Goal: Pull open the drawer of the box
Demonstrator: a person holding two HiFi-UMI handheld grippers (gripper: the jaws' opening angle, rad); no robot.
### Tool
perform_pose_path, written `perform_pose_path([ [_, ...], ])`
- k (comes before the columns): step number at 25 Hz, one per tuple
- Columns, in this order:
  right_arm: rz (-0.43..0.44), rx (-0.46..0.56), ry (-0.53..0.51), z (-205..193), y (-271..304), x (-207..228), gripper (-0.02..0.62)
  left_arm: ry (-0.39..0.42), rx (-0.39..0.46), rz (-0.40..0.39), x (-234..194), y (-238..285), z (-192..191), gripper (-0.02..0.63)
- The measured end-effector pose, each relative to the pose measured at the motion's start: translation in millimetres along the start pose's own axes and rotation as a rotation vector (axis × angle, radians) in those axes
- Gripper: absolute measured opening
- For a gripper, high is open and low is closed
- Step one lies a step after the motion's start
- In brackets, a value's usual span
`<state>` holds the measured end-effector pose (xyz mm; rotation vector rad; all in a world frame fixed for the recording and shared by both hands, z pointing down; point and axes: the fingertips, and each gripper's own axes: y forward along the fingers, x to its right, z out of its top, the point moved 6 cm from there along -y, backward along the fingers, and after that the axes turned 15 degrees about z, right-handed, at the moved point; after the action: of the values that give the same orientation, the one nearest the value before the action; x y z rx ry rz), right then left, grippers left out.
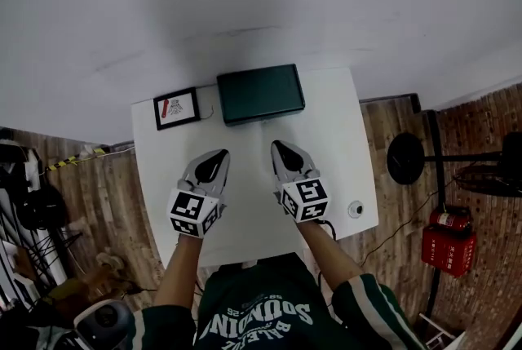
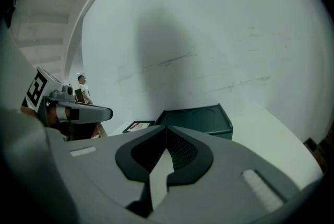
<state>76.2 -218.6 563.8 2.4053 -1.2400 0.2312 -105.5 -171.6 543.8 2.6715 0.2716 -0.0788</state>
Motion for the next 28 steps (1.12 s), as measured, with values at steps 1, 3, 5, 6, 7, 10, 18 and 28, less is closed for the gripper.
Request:
perform_pose_path([
  [1, 0.007, -0.004, 0.012, -2.9, 4.1, 2.1, 0.000, -0.002, -0.005, 0.003, -0.2, -0.4, -1.6, 0.052],
  [3, 0.001, -0.018, 0.025, -8.8, 11.7, 6.7, 0.008, -0.003, -0.013, 0.008, -0.5, -2.1, -4.0, 0.052],
  [5, -0.023, -0.042, 0.034, -16.1, 19.0, 12.7, 0.071, -0.011, -0.018, 0.013, -1.0, -4.7, -5.8, 0.052],
  [6, -0.034, -0.057, 0.040, -20.3, 23.0, 16.4, 0.098, -0.019, -0.019, 0.017, -1.6, -6.4, -6.3, 0.052],
  [7, -0.043, -0.072, 0.048, -24.7, 27.6, 20.2, 0.111, -0.026, -0.019, 0.023, -2.5, -8.3, -6.7, 0.052],
  [10, -0.057, -0.115, 0.082, -37.6, 43.4, 32.7, 0.120, -0.040, -0.024, 0.041, -5.7, -15.2, -9.3, 0.052],
  [18, -0.138, -0.196, 0.203, -59.2, 78.9, 63.1, 0.120, -0.072, -0.065, 0.109, -22.8, -33.2, -29.7, 0.052],
  [28, -0.160, -0.242, 0.250, -68.7, 100.2, 79.6, 0.117, -0.099, -0.079, 0.161, -36.0, -46.6, -38.5, 0.052],
])
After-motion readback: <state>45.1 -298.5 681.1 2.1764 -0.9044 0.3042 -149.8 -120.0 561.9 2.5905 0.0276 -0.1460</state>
